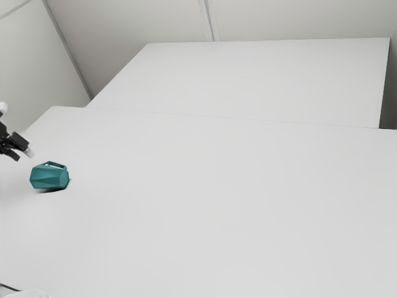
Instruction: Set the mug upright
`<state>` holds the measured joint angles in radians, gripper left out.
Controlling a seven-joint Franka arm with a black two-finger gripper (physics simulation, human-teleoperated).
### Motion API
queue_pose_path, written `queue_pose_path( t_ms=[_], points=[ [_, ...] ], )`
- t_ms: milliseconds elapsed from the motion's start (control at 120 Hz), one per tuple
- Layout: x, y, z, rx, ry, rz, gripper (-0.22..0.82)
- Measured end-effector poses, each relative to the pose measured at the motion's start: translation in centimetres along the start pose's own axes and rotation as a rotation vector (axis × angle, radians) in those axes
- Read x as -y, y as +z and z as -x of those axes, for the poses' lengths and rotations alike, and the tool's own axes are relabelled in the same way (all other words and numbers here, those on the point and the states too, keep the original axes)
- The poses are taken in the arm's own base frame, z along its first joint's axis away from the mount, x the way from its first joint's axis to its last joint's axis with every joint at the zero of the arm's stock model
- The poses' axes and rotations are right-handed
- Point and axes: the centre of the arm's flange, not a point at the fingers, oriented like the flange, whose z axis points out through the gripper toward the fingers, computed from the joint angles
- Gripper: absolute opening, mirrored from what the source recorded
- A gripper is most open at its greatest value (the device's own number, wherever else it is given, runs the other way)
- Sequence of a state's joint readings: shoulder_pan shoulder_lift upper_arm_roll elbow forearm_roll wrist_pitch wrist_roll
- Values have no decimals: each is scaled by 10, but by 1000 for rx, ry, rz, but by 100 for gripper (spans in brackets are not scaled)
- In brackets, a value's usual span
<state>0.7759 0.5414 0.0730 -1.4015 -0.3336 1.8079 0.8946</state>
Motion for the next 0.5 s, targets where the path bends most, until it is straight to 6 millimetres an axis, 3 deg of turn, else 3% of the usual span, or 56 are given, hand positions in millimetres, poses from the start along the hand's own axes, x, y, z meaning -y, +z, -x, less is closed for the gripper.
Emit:
queue_pose_path(
  t_ms=[300,500],
  points=[
    [26,60,16,7,76,140,60],
    [29,70,20,-29,122,201,60]
  ],
)
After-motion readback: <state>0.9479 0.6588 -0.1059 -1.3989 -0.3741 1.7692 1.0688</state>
